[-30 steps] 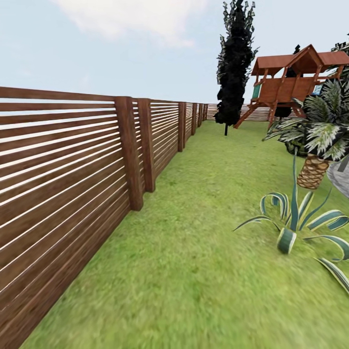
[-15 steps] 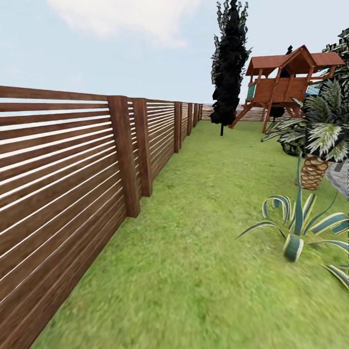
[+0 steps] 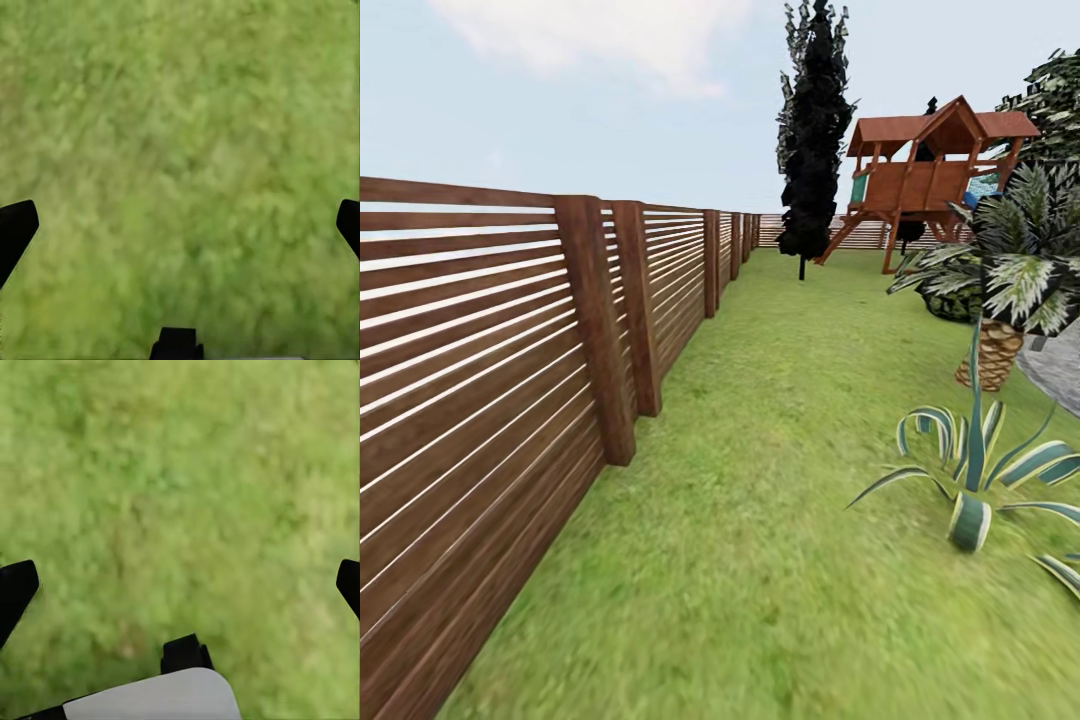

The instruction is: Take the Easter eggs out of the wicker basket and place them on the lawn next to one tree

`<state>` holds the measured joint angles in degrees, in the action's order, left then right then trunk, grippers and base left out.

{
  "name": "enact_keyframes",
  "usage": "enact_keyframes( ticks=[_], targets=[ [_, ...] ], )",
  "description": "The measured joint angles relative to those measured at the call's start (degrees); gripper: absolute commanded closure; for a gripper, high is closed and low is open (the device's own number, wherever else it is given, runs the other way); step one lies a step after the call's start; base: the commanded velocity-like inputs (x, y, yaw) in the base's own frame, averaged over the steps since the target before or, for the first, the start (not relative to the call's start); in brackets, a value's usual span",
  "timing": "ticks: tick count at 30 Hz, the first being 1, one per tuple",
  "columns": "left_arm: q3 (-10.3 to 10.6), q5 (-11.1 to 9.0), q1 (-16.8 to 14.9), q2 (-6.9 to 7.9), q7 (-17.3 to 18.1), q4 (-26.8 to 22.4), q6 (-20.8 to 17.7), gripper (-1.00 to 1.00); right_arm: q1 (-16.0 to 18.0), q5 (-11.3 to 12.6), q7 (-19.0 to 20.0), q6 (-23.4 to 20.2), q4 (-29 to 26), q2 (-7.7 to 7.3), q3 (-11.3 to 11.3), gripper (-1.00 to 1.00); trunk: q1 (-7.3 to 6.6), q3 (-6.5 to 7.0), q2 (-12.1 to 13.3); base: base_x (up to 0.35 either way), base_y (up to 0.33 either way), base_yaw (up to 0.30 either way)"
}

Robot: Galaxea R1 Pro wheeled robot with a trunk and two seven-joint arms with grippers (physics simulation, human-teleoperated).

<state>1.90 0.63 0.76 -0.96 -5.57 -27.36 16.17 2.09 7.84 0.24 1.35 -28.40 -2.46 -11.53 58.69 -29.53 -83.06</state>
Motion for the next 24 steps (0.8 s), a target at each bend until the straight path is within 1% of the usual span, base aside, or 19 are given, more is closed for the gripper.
enact_keyframes(
  ticks=[10, 24],
  targets=[
    [0.00, 0.04, -0.02, -0.02, 0.01, 0.01, 0.00, -1.00, -0.01, 0.00, 0.00, -0.02, -0.01, 0.00, -0.01, -1.00, 0.00, 0.00, 0.00, 0.334, 0.070, -0.094],
    [0.01, 0.03, 0.00, 0.01, 0.01, 0.01, -0.02, -1.00, 0.00, 0.06, 0.00, -0.06, -0.01, 0.00, -0.01, -1.00, 0.00, 0.00, 0.00, 0.336, 0.003, -0.064]
  ],
)
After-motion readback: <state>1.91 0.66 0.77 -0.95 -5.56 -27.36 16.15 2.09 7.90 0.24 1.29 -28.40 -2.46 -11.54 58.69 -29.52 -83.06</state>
